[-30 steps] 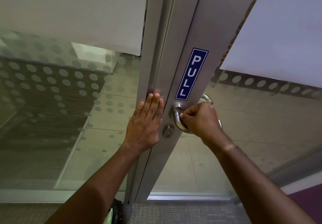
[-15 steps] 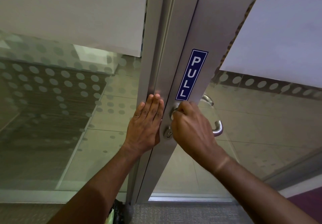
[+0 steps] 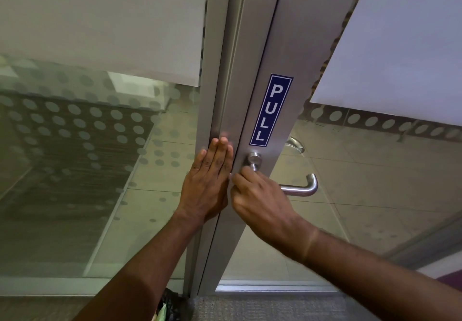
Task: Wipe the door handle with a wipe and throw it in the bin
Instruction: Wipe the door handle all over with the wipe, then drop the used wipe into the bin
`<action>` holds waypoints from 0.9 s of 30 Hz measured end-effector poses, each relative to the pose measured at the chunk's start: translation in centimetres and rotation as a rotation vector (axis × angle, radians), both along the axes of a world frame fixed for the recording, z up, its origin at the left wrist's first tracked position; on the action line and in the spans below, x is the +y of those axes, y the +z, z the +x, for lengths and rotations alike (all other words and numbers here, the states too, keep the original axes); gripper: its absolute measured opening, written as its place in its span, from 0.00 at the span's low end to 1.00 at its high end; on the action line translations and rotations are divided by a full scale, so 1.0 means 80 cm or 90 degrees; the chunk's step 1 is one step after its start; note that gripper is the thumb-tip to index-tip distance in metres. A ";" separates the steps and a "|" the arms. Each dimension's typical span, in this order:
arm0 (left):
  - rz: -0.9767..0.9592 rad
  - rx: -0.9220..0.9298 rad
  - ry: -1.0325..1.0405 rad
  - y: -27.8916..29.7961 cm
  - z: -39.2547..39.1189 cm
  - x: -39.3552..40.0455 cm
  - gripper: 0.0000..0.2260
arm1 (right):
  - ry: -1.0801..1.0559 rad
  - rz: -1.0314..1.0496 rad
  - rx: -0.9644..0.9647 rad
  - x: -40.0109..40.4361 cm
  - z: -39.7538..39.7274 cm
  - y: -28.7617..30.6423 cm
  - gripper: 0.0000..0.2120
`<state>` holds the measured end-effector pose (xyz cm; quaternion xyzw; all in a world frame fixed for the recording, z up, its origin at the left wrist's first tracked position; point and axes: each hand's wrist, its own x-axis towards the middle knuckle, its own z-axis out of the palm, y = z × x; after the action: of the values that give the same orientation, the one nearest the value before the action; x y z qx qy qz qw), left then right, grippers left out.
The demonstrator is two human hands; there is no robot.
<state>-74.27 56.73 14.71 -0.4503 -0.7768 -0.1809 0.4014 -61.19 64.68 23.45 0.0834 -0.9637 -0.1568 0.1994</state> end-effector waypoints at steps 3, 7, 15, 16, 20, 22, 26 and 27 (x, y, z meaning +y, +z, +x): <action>0.007 0.002 -0.007 0.000 0.001 0.000 0.39 | 0.002 -0.079 0.038 0.001 0.019 -0.014 0.07; 0.003 -0.025 -0.015 0.001 0.009 -0.002 0.41 | -0.060 -0.232 0.128 0.002 0.021 -0.030 0.15; -0.011 -0.158 0.030 -0.033 0.040 -0.054 0.37 | -0.004 -0.462 0.175 -0.019 0.016 -0.077 0.12; -0.008 -0.176 0.030 -0.040 0.044 -0.058 0.37 | 0.007 -0.475 0.189 -0.020 0.016 -0.085 0.10; -0.025 -0.267 0.094 -0.078 0.066 -0.099 0.33 | -0.004 -0.638 0.157 -0.046 0.014 -0.133 0.10; -0.029 -0.315 0.120 -0.098 0.077 -0.120 0.32 | -0.004 -0.690 0.123 -0.059 0.012 -0.160 0.10; -0.051 -0.396 0.170 -0.134 0.094 -0.158 0.31 | 0.003 -0.745 0.092 -0.087 0.003 -0.203 0.12; -0.058 -0.420 0.190 -0.146 0.100 -0.171 0.31 | 0.006 -0.749 0.080 -0.097 -0.001 -0.216 0.13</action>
<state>-66.29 43.09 3.00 -0.2669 -0.9288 -0.2214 0.1307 -61.24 56.96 6.13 -0.0466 -0.8747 0.4004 0.2692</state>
